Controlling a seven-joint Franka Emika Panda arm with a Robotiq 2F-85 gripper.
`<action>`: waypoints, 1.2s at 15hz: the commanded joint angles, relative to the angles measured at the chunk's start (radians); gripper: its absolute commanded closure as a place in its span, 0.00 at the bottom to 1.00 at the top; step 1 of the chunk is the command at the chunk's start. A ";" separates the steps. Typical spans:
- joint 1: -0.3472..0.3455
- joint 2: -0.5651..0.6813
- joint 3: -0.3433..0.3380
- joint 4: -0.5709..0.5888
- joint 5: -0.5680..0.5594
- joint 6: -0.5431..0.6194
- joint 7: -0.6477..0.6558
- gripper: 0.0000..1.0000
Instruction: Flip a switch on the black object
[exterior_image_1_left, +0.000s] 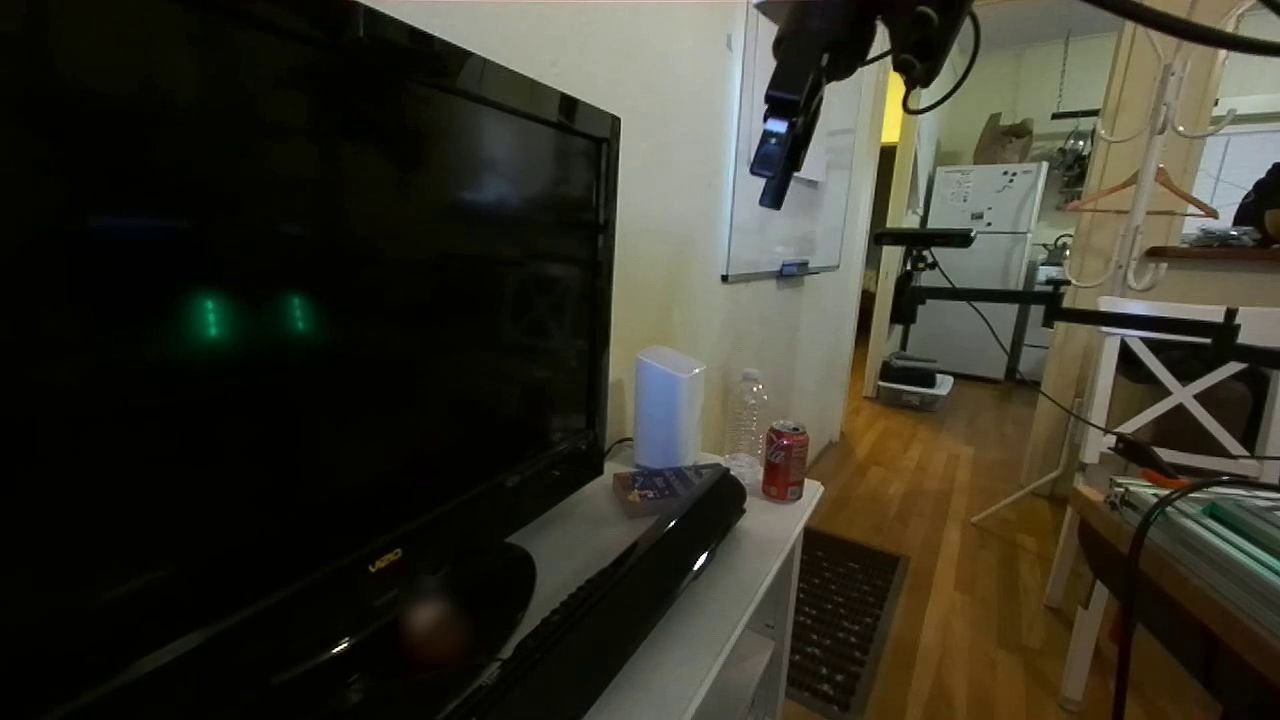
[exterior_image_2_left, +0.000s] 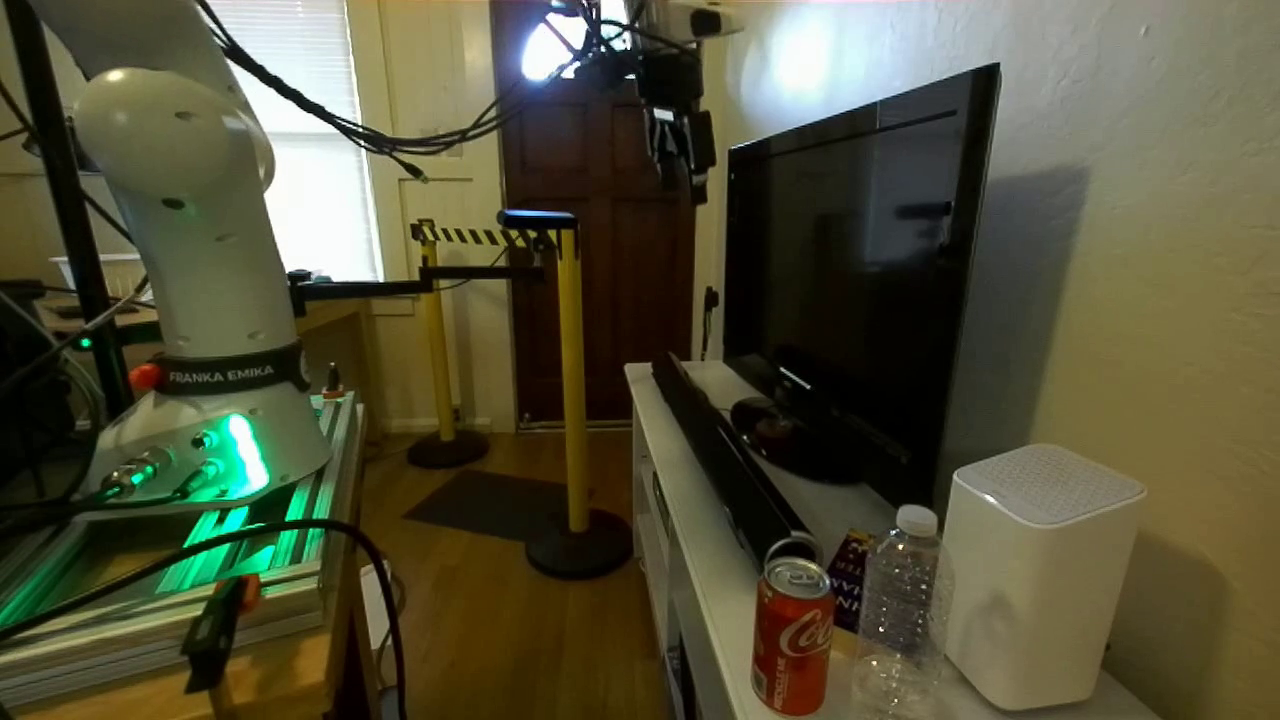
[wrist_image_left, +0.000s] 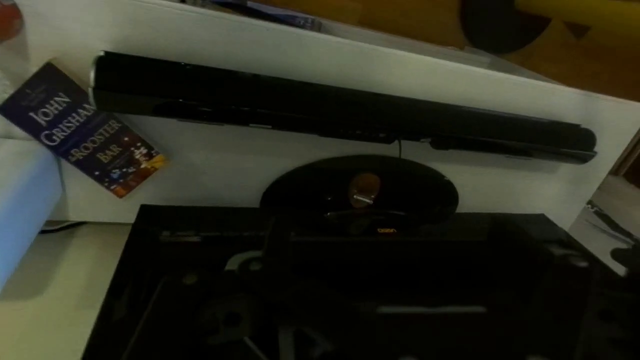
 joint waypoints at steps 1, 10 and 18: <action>0.036 0.231 0.024 0.150 0.127 -0.031 -0.067 0.00; -0.010 0.420 0.122 0.250 0.147 -0.085 -0.131 0.00; -0.011 0.602 0.169 0.351 0.130 -0.015 -0.099 0.32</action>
